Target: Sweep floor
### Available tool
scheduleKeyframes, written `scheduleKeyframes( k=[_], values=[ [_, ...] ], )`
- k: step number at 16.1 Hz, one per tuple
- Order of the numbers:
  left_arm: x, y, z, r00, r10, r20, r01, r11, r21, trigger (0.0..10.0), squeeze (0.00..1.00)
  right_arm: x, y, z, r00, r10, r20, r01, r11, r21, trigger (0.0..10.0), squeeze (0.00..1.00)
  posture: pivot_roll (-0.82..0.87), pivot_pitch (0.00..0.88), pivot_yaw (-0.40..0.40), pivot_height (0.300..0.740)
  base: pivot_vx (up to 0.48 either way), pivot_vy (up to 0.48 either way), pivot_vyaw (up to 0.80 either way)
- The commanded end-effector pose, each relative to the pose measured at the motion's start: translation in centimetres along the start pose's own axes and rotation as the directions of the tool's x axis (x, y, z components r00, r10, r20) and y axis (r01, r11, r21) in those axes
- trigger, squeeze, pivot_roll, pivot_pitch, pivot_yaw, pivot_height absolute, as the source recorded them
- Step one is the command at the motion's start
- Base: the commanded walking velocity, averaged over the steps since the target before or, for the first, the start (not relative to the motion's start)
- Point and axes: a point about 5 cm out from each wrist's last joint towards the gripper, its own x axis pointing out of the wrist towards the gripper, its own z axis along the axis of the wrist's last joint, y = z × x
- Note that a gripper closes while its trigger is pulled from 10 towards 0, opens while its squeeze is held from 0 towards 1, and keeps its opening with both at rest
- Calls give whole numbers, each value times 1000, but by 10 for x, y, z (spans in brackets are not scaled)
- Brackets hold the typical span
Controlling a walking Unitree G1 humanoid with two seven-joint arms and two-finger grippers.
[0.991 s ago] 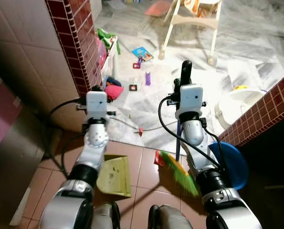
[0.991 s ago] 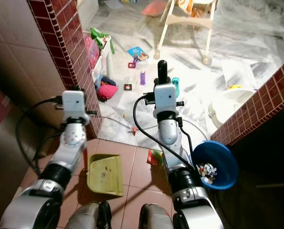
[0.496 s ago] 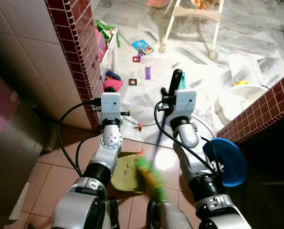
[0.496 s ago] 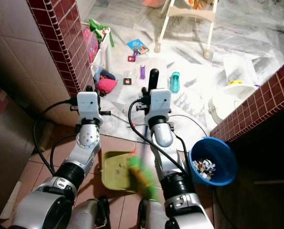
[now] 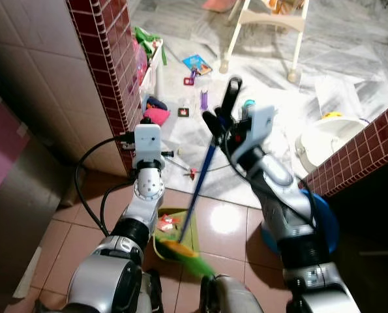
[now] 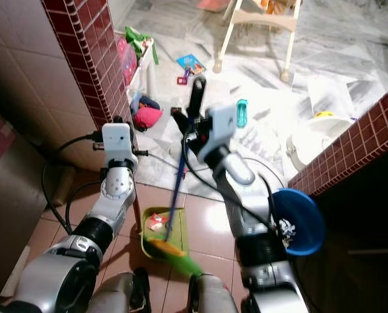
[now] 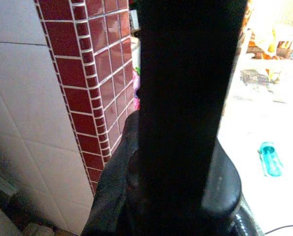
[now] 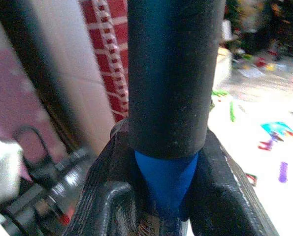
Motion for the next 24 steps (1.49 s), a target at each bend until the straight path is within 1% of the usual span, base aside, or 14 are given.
scheduleKeyframes(
  k=[1,3,4,5,7,8,9,11,13,14,16,17,19,24],
  values=[
    [-5,0,-15,997,-9,-82,11,1000,14,10000,0,8,-1,25,996,41,82,-41,999,7,10000,0,-189,123,-47,740,0,0,0],
    [-3,5,-14,997,1,-80,1,1000,20,10000,0,18,-11,47,989,31,144,-22,998,-65,10000,0,-179,106,-42,740,0,0,0],
    [-2,8,-13,997,5,-76,-3,1000,24,10000,0,20,-19,57,984,-1,178,22,993,-114,10000,0,-169,97,-41,740,0,0,0],
    [0,14,-14,997,15,-78,-13,1000,20,10000,0,22,-27,65,977,-45,210,72,990,-122,10000,0,-156,87,-42,740,0,0,0],
    [2,22,-12,997,37,-67,-36,999,13,10000,0,22,-38,71,959,-124,254,178,963,-202,10000,0,-142,76,-41,740,0,0,0],
    [3,29,-12,996,58,-62,-58,998,7,10000,0,22,-42,74,952,-135,275,207,945,-252,10000,0,-130,68,-41,740,0,0,0],
    [4,33,-11,996,72,-52,-72,997,9,10000,0,21,-44,75,946,-146,290,227,935,-271,10000,0,-126,65,-39,740,0,0,0],
    [5,40,-7,995,91,-29,-91,996,-11,10000,0,21,-47,70,939,-177,294,256,932,-258,10000,0,-112,58,-35,740,0,0,0],
    [7,45,0,996,91,23,-91,996,-7,10000,0,18,-43,54,939,-192,287,276,916,-290,10000,0,-103,53,-32,740,332,0,0],
    [7,45,2,996,82,38,-82,997,-2,10000,0,16,-43,49,939,-195,284,275,921,-275,10000,0,-100,52,-31,740,435,0,0],
    [7,46,1,996,80,35,-80,997,2,10000,0,14,-42,39,940,-208,272,284,917,-279,10000,0,-90,47,-33,740,442,0,247],
    [6,47,1,996,77,35,-77,997,6,10000,0,13,-41,35,940,-215,266,284,925,-253,10000,0,-88,44,-33,740,442,0,0],
    [2,47,-6,998,62,12,-62,998,15,10000,0,13,-34,29,943,-198,269,272,923,-272,10000,0,-88,40,-31,740,444,0,0],
    [0,40,-6,999,45,6,-45,999,14,10000,0,17,-27,30,940,-179,290,266,917,-296,10000,0,-89,36,-33,740,448,0,0]
  ],
)
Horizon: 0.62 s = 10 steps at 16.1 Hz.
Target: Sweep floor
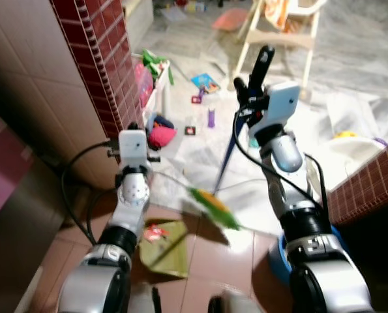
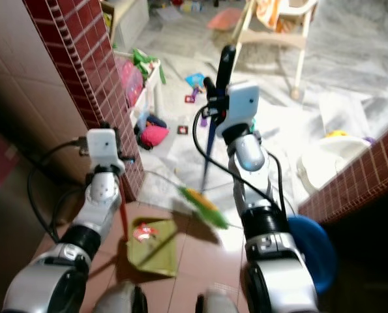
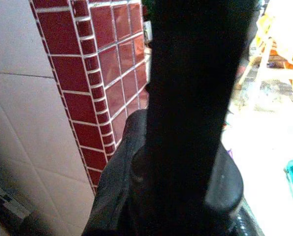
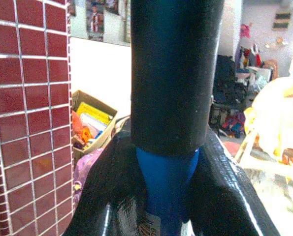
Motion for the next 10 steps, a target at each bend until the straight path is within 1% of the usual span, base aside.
scheduleKeyframes(
  k=[1,3,7,10],
  values=[
    [3,6,4,1000,17,16,-17,1000,-1,10000,0,8,10,15,996,26,85,-26,1000,-1,10000,0,-89,37,-33,740,371,0,0],
    [2,6,4,999,32,12,-32,999,-14,10000,0,7,11,15,996,28,86,-28,1000,-2,10000,0,-89,40,-37,740,0,0,0],
    [-1,7,3,999,46,19,-46,999,-14,10000,0,4,9,13,996,20,85,-19,1000,-13,10000,0,-90,51,-42,740,0,0,0],
    [-3,13,2,994,111,7,-111,993,-37,10000,0,4,11,13,996,18,86,-17,1000,-17,10000,0,-90,72,-43,740,0,0,0]
  ],
)
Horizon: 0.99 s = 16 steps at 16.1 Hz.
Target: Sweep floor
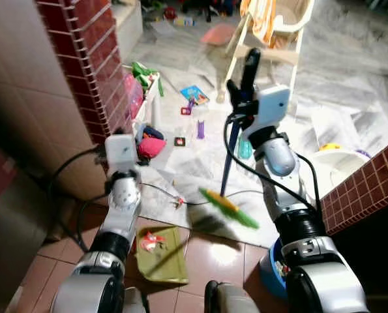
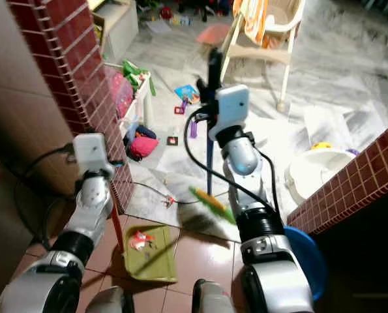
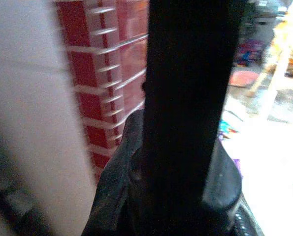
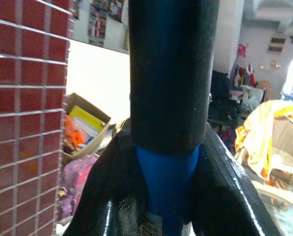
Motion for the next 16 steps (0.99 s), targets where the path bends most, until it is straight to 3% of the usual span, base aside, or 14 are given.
scheduleKeyframes(
  k=[1,8,12,15,16],
  values=[
    [4,-3,14,998,21,52,-20,999,-30,10000,0,6,3,15,997,-3,77,2,1000,9,10000,0,-92,88,-44,740,0,0,0],
    [-14,31,9,972,227,61,-226,974,-25,10000,0,16,13,20,984,103,145,-104,995,-3,10000,0,-65,203,-101,740,0,0,0],
    [-35,40,27,958,240,160,-245,969,12,10000,0,20,17,21,972,158,174,-163,987,14,10000,0,-26,272,-146,740,0,0,0],
    [-58,42,34,959,219,178,-231,972,48,10000,0,28,17,10,985,150,88,-149,989,-23,10000,0,6,312,-166,740,0,0,0],
    [-63,43,34,961,217,169,-229,972,58,10000,0,33,13,10,992,100,75,-98,995,-30,10000,0,9,316,-166,740,0,0,0]
  ],
)
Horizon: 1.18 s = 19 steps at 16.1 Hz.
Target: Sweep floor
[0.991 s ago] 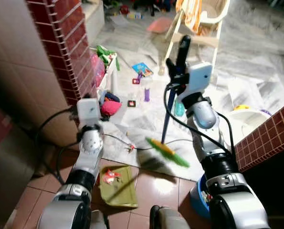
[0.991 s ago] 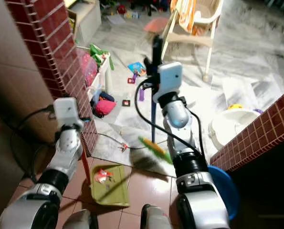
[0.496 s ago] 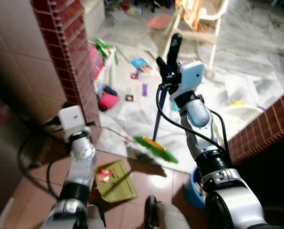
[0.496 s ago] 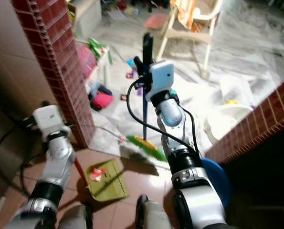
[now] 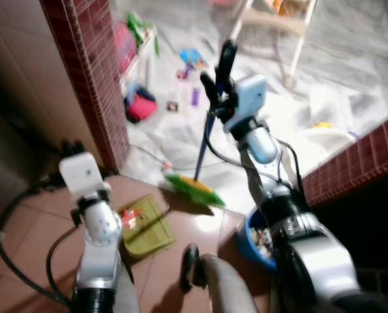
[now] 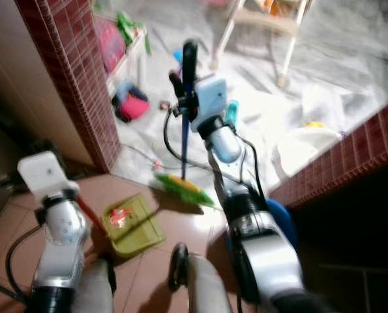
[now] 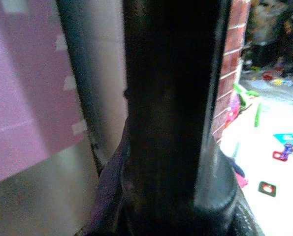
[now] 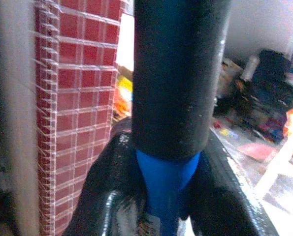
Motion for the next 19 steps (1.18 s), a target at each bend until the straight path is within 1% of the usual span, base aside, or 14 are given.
scheduleKeyframes(
  k=[1,3,4,5,7,8,9,11,12,14,15,16,17,19],
  values=[
    [-8,0,-4,999,-33,-30,34,998,56,10000,0,6,-11,11,997,-53,54,54,998,-31,10000,0,10,316,-165,740,0,0,0],
    [-6,-3,1,998,-45,-46,48,998,48,10000,0,4,-22,12,992,-111,56,113,993,-32,10000,0,13,309,-161,740,0,0,0],
    [-3,-6,3,997,-61,-43,63,997,49,10000,0,-2,-24,7,990,-130,47,132,991,-38,10000,0,14,290,-156,740,0,0,0],
    [-2,-7,2,997,-65,-47,67,996,52,10000,0,-4,-25,4,989,-141,38,142,989,-38,10000,0,13,281,-153,740,0,0,0],
    [1,-10,2,994,-84,-65,87,995,41,10000,0,-12,-26,-3,977,-211,23,211,977,-16,10000,0,12,236,-133,740,0,0,0],
    [3,-11,2,993,-106,-60,109,993,51,10000,0,-17,-25,-7,966,-257,21,257,966,-15,10000,0,10,214,-123,740,0,0,0],
    [5,-12,3,991,-125,-53,127,991,40,10000,0,-20,-25,-8,963,-268,23,268,963,-11,10000,0,8,191,-114,740,0,0,0],
    [15,-14,5,990,-133,-47,135,990,43,10000,0,-27,-26,-11,955,-295,20,295,955,-13,10000,0,1,150,-101,740,0,0,0],
    [23,-16,1,988,-144,-50,147,988,56,10000,0,-28,-31,-14,940,-342,4,342,939,-26,10000,0,-4,107,-93,740,0,0,0],
    [28,-18,-3,984,-168,-59,172,983,69,10000,0,-31,-39,-14,921,-390,-5,389,921,-22,10000,0,-10,59,-81,740,0,0,0],
    [30,-18,-6,980,-190,-65,195,977,81,10000,0,-35,-45,-16,900,-436,-17,436,900,-5,10000,0,-10,40,-73,740,0,0,0],
    [31,-21,-10,966,-248,-76,254,963,91,10000,0,-44,-52,-20,881,-471,-38,472,881,29,10000,0,-8,9,-57,740,0,0,0],
    [32,-23,-13,960,-266,-85,274,956,106,10000,0,-50,-54,-23,869,-492,-50,494,868,43,10000,0,-9,0,-46,740,0,0,0],
    [35,-24,-17,948,-302,-96,312,944,106,10000,0,-68,-56,-32,836,-542,-86,548,834,70,10000,0,-17,0,-11,740,0,0,0]
  ],
)
